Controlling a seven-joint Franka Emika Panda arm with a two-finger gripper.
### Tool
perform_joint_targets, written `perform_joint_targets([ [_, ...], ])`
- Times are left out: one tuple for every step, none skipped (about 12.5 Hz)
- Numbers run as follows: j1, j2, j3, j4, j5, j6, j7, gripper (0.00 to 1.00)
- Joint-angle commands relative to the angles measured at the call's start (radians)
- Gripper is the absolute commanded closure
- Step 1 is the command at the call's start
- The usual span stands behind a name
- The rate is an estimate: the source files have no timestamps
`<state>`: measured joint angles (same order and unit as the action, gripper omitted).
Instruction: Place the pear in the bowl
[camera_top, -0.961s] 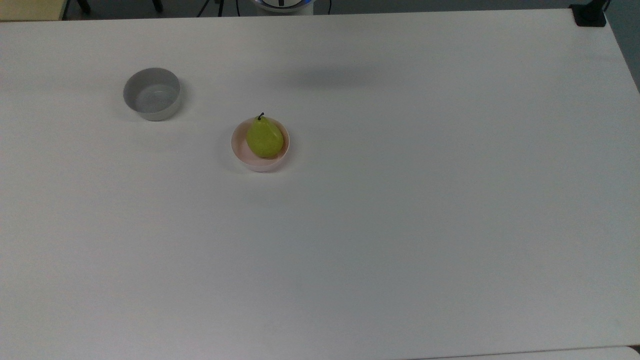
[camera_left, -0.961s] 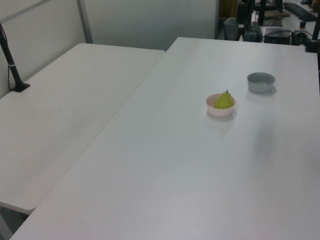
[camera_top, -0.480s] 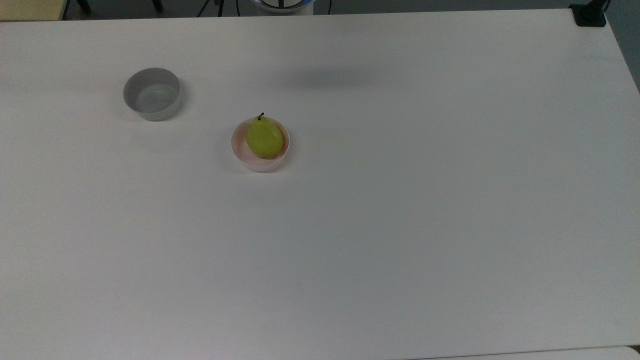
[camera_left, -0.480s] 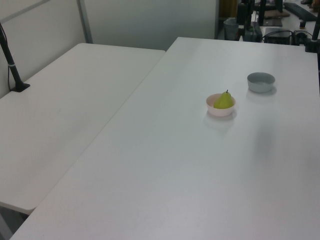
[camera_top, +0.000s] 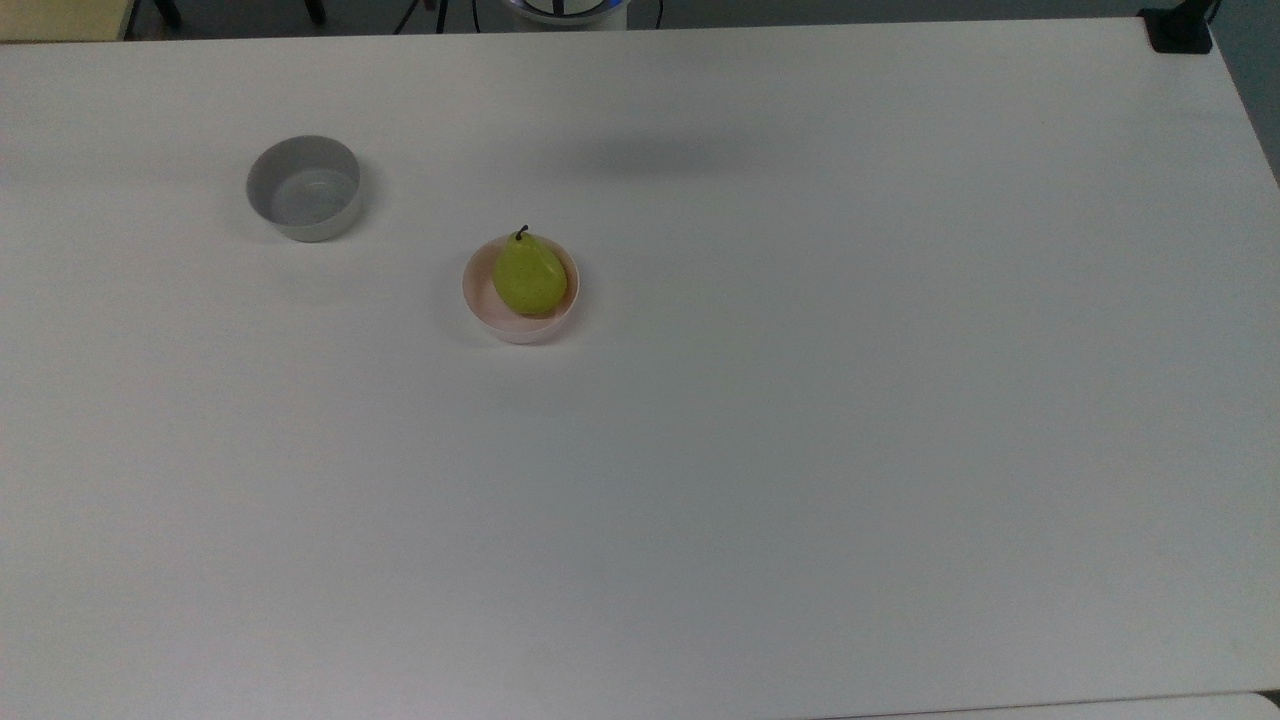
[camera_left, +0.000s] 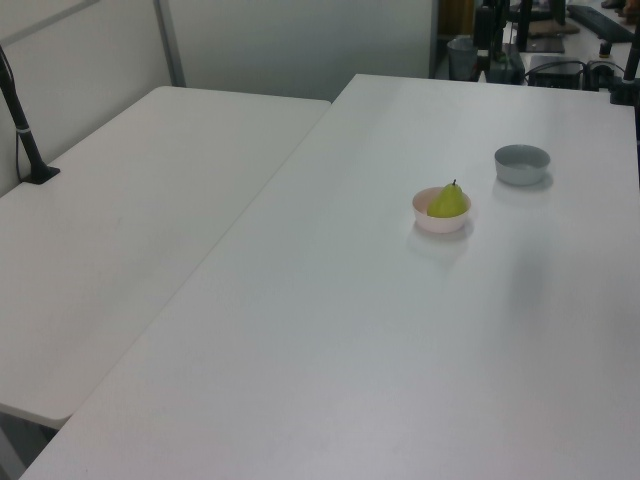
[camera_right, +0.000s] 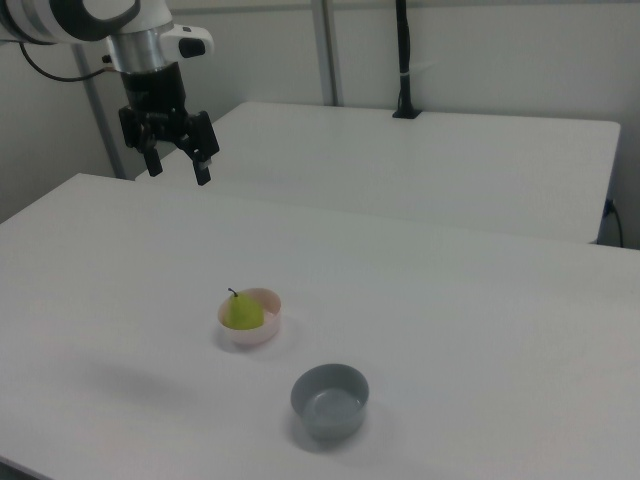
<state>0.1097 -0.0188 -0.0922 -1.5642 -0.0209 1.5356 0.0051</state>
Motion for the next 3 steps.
perform_joint_targets([
  [0.016,-0.012,-0.015,-0.014,-0.028,-0.006,-0.045,0.00],
  [0.013,-0.012,-0.015,-0.013,-0.028,-0.008,-0.045,0.00],
  [0.013,-0.013,-0.015,-0.013,-0.028,-0.008,-0.045,0.00],
])
